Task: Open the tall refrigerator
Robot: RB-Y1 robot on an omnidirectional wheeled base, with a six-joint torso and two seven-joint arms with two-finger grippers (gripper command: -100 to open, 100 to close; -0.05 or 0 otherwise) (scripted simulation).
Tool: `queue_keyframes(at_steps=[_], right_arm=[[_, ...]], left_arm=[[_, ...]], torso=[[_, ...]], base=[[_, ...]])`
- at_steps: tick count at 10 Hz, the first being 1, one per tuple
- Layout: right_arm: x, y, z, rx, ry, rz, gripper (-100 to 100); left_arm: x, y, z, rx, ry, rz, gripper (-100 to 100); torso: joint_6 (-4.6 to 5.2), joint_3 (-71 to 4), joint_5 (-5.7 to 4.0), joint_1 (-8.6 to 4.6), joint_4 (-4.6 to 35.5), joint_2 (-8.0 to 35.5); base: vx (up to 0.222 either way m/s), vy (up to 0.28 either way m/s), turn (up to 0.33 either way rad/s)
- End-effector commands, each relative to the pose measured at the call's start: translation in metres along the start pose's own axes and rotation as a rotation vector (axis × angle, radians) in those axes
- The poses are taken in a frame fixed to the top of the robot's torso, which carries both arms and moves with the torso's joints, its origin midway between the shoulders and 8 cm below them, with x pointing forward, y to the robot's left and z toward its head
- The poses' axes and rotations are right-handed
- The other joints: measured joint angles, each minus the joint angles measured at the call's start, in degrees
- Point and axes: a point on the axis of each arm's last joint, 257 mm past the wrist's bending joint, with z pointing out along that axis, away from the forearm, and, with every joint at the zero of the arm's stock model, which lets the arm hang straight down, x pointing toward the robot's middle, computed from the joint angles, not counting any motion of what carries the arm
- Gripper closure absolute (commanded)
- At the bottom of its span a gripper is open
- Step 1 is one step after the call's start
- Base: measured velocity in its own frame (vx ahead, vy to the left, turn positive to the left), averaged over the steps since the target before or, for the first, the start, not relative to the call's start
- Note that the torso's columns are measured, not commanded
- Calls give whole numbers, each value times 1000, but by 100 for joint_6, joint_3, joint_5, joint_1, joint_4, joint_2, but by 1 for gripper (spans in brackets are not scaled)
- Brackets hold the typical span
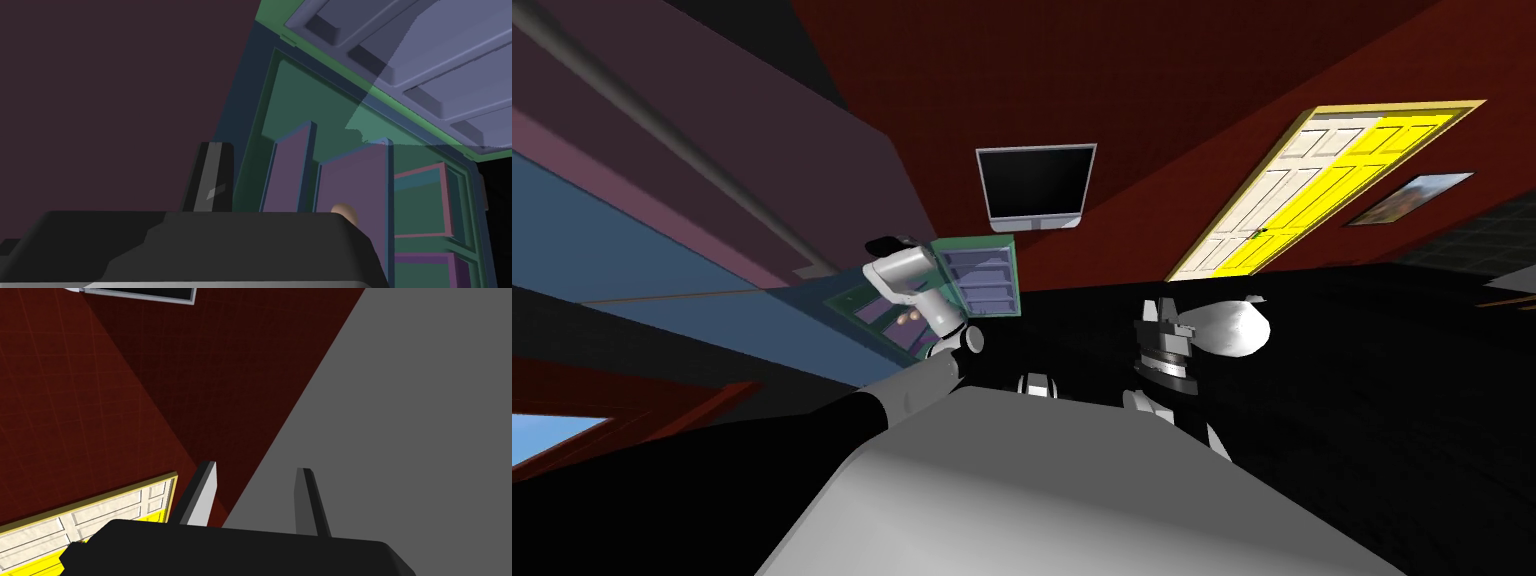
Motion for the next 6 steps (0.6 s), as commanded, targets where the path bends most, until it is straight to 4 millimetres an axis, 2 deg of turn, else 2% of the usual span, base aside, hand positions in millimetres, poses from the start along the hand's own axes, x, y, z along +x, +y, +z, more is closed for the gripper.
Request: queue_keyframes(at_steps=[1,2,3,4,6], right_arm=[[0,0,0,0,0,0,0],[0,0,0,0,0,0,0],[0,0,0,0,0,0,0],[0,0,0,0,0,0,0],[0,0,0,0,1,0,0]], left_arm=[[-19,-11,-2,26,-48,-1,100],[-32,-19,-3,43,-79,-1,100],[-26,-15,-4,35,-63,-1,100],[-20,-11,-3,26,-46,-3,-100],[-15,-7,-1,18,-32,-4,-100]], torso=[[0,-8,-3,-8,-4,-12],[2,9,1,7,3,20],[-1,21,3,13,10,33],[-1,33,11,43,15,55],[-4,47,19,61,22,75]], base=[[191,-241,18],[170,-220,11],[88,-103,12],[-27,46,4],[-122,151,4]])
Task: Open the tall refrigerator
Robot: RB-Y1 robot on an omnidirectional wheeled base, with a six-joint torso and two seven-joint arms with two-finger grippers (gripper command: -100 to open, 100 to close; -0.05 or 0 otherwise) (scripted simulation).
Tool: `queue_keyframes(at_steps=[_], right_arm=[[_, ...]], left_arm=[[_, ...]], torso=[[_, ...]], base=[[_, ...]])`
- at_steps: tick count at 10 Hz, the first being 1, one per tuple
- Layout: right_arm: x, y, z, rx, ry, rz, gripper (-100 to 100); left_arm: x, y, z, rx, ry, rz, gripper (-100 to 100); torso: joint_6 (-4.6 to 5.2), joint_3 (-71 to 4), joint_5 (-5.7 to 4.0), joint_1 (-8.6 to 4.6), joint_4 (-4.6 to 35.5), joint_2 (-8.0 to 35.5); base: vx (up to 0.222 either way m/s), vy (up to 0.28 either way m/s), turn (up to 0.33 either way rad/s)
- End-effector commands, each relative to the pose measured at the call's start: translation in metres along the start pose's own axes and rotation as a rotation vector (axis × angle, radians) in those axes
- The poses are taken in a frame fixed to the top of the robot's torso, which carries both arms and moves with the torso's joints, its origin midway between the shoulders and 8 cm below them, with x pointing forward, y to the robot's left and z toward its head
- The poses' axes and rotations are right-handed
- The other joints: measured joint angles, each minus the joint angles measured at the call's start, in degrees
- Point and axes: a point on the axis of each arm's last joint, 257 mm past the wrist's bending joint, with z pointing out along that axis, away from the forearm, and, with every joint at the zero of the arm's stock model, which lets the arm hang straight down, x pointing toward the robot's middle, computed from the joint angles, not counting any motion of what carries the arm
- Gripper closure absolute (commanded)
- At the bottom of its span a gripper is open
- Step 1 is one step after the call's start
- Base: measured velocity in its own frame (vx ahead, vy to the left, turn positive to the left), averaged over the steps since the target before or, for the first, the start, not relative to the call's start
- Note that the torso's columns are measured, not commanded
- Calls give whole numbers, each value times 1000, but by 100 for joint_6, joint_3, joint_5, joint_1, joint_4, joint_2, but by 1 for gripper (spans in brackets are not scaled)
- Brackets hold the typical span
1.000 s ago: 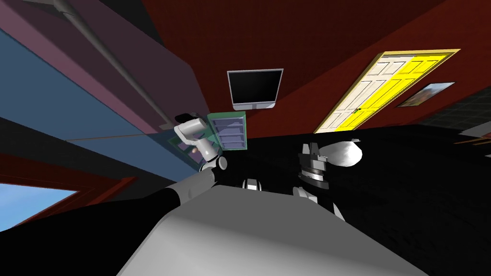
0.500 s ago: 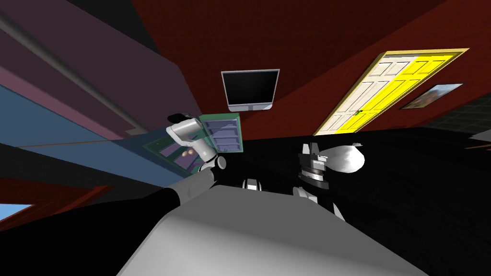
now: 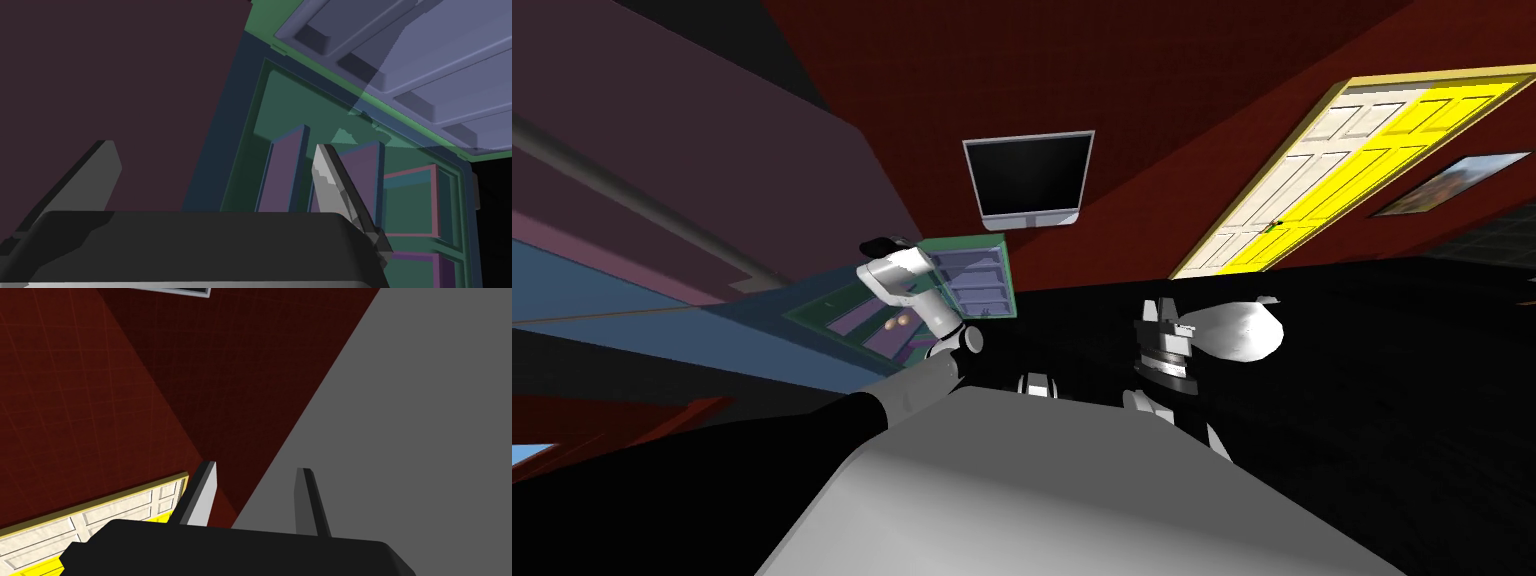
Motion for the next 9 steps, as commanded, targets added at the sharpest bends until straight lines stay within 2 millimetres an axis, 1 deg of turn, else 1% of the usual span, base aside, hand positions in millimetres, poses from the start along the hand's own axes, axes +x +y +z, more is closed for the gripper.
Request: queue_keyframes(at_steps=[1,3,5,9], right_arm=[[0,0,0,0,0,0,0],[0,0,0,0,0,0,0],[0,0,0,0,0,0,0],[0,0,0,0,0,0,0]], left_arm=[[10,6,1,-15,28,-2,-100],[23,15,3,-34,60,-4,-100],[33,23,4,-50,87,-6,-100],[55,40,6,-85,144,-13,-100]], torso=[[1,-14,-7,-18,-6,-24],[4,-40,-20,-61,-19,-63],[5,-36,-23,-74,-17,-56],[4,-39,-19,-59,-19,-61]], base=[[-131,199,6],[-151,212,8],[-182,182,5],[-159,192,6]])
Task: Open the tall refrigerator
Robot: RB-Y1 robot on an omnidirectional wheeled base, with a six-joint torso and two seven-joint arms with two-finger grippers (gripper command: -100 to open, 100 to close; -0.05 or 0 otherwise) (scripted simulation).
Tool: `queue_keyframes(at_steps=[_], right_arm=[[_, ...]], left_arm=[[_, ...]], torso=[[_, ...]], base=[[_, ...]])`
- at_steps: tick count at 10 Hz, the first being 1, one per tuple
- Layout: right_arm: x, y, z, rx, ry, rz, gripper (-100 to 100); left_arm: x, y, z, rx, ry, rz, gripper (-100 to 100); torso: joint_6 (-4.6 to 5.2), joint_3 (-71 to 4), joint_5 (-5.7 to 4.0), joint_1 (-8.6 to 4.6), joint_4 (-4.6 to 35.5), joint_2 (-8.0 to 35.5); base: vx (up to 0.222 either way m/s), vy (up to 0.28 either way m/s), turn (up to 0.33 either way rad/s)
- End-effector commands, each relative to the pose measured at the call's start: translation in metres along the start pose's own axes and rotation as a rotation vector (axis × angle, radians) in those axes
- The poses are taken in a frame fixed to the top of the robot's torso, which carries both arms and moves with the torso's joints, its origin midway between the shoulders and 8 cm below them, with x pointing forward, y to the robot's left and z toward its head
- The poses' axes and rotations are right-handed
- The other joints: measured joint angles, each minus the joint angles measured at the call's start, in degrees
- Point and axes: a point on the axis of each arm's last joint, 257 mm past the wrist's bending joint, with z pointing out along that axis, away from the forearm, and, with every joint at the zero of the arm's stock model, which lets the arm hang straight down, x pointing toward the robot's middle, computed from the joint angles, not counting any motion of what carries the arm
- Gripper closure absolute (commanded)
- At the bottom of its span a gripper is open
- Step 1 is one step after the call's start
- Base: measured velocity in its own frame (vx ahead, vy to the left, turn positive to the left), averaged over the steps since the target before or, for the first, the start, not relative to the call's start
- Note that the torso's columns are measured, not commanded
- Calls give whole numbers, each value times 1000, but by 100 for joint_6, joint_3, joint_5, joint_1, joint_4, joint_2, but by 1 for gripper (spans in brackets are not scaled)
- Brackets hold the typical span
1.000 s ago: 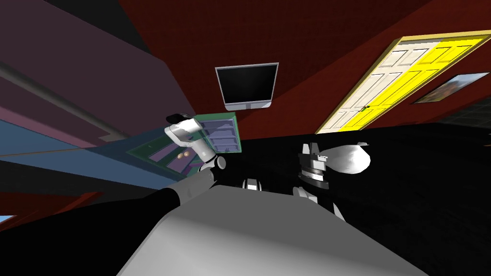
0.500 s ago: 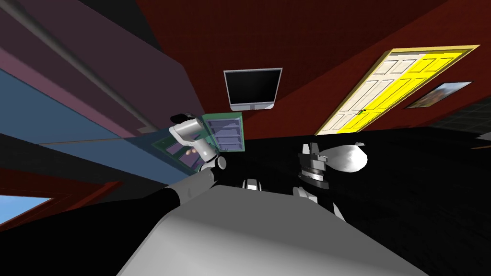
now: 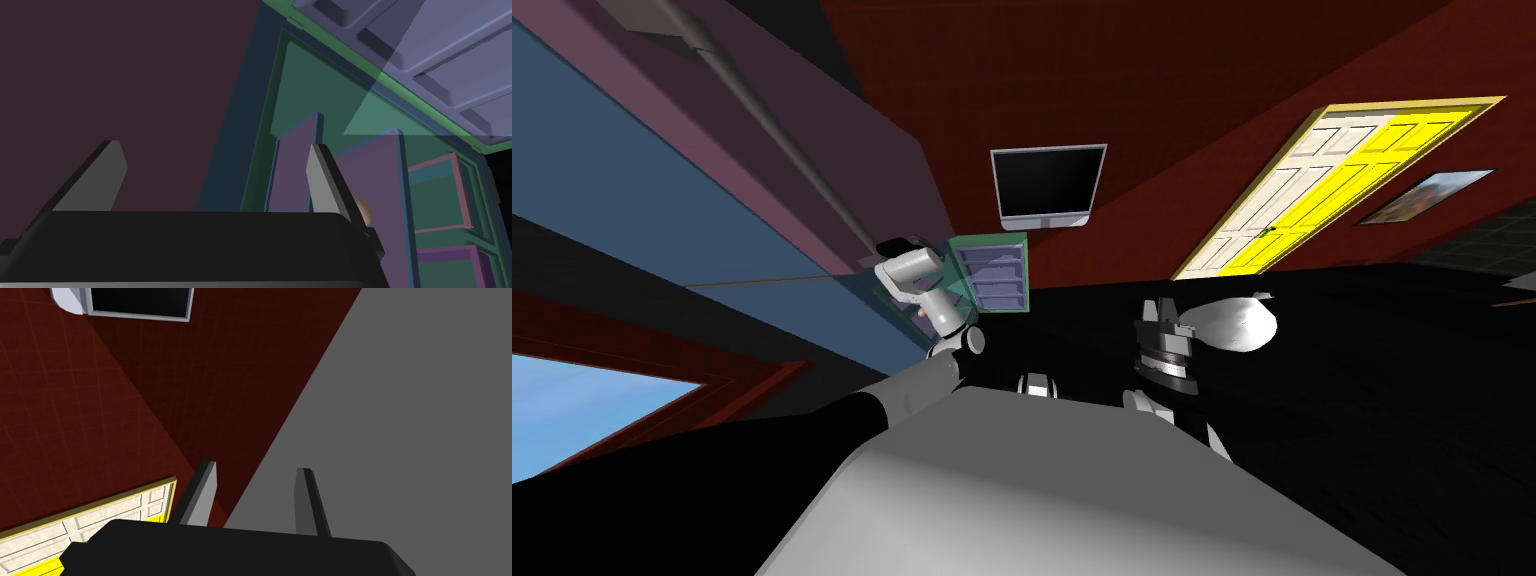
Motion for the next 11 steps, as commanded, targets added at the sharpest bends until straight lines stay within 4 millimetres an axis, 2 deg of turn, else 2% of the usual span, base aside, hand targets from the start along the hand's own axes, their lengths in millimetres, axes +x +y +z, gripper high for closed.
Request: queue_keyframes(at_steps=[1,6,11], right_arm=[[0,0,0,0,0,0,0],[0,0,0,0,0,0,0],[0,0,0,0,0,0,0]], left_arm=[[14,10,3,-21,38,-3,-100],[37,28,6,-58,98,-12,-100],[63,47,5,-98,155,-16,-100]], torso=[[0,3,-1,-4,2,4],[0,-1,1,5,0,-3],[-101,37,61,128,23,50]], base=[[-149,202,8],[-148,176,-4],[-100,129,-37]])
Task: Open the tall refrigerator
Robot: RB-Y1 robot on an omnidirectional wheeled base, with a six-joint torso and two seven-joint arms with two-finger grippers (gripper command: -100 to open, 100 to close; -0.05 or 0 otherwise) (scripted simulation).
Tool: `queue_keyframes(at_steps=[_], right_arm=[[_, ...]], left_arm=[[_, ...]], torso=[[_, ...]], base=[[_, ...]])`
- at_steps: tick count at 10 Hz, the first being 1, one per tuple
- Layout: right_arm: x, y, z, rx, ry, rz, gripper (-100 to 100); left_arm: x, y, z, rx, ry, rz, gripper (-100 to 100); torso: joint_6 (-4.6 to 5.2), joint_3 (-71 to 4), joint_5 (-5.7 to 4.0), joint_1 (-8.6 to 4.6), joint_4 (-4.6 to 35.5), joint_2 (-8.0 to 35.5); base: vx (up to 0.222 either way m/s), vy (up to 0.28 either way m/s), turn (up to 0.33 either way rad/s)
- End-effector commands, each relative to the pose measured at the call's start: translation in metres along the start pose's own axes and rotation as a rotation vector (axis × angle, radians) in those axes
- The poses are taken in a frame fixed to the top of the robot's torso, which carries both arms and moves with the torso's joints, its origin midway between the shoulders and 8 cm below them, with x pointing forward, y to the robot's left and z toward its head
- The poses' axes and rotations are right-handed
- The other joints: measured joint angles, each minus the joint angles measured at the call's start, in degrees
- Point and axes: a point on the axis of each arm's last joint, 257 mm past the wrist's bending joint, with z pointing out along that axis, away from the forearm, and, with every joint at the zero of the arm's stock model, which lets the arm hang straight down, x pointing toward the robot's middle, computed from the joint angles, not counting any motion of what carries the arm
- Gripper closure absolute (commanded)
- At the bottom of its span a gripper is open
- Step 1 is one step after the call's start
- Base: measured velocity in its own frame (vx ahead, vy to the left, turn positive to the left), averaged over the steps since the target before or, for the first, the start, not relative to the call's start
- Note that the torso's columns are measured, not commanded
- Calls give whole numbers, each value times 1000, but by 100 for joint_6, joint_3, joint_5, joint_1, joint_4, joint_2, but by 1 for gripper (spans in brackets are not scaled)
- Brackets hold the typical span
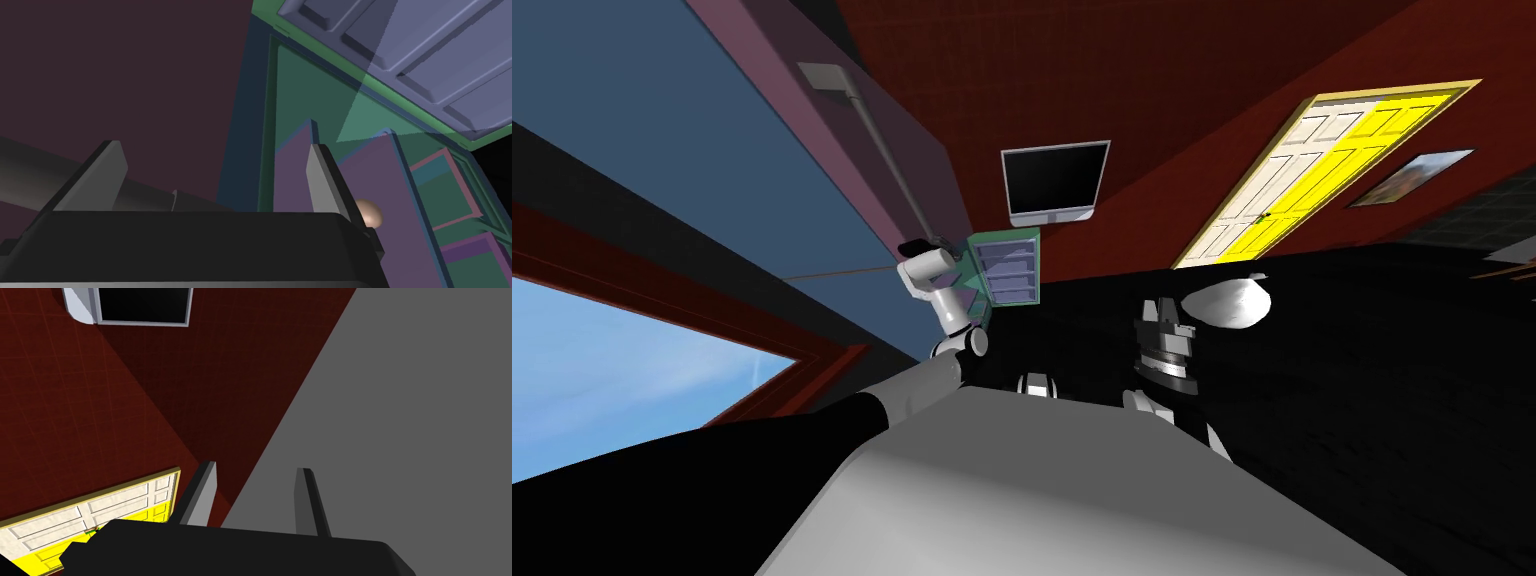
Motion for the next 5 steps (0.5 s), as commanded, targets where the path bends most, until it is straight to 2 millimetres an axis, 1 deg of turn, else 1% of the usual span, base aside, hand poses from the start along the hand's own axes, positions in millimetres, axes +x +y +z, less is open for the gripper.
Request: queue_keyframes(at_steps=[1,2,3,4,5], right_arm=[[0,0,0,0,0,0,0],[0,0,0,1,0,0,0],[0,0,0,0,0,0,0],[0,0,0,0,0,0,0],[0,0,0,0,0,0,0]], left_arm=[[15,-9,-3,4,16,24,-100],[12,-2,-2,-2,17,12,-100],[14,-2,-3,-5,19,15,100],[25,-10,7,16,63,36,100],[22,-16,13,25,70,42,100]], torso=[[8,-2,-6,-31,-5,-8],[51,-31,-39,-86,-13,-50],[75,-42,-50,-105,-24,-57],[90,-38,-53,-112,-24,-51],[105,-46,-73,-178,-27,-65]], base=[[96,-35,-150],[58,-18,-36],[2,-6,1],[59,-173,-187],[100,-246,-109]])
